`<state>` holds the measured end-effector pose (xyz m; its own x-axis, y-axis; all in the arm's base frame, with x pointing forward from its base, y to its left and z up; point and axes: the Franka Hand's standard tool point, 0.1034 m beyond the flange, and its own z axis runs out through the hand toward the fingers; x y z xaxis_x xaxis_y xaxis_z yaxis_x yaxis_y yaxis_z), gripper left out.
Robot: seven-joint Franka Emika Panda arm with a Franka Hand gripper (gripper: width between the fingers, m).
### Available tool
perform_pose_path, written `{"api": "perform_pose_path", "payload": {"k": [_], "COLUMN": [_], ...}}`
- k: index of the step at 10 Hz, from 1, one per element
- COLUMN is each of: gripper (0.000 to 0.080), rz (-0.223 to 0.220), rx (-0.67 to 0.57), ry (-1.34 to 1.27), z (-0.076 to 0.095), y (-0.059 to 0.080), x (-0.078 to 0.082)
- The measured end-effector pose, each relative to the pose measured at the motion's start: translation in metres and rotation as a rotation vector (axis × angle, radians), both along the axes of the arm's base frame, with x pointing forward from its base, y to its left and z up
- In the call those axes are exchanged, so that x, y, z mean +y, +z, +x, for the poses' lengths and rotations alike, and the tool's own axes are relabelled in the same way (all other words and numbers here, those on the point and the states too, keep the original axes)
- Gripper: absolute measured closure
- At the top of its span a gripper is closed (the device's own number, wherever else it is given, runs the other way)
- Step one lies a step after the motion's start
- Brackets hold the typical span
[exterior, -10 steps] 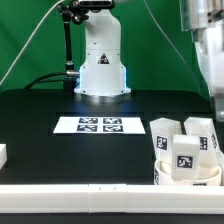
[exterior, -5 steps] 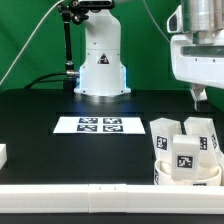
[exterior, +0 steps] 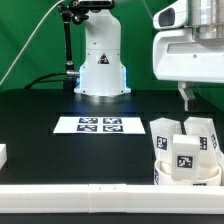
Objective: Assemble stool
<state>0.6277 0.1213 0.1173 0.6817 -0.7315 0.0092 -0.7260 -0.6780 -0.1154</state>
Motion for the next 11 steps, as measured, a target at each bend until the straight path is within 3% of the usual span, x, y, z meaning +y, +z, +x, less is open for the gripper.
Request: {"api": "perform_pose_path", "payload": {"k": [5,8,11], "gripper": [0.0151,0.0151,0.0151], "rz": [-0.063,-0.112,-0.165], "rx": [-0.054,-0.113,-0.107], "ry": [0.488,0.836,1.04], "z": [0.003,0.002,0.003], "y": [0.001,-0.007,-0.007], "x": [-0.002,0.009,0.0]}}
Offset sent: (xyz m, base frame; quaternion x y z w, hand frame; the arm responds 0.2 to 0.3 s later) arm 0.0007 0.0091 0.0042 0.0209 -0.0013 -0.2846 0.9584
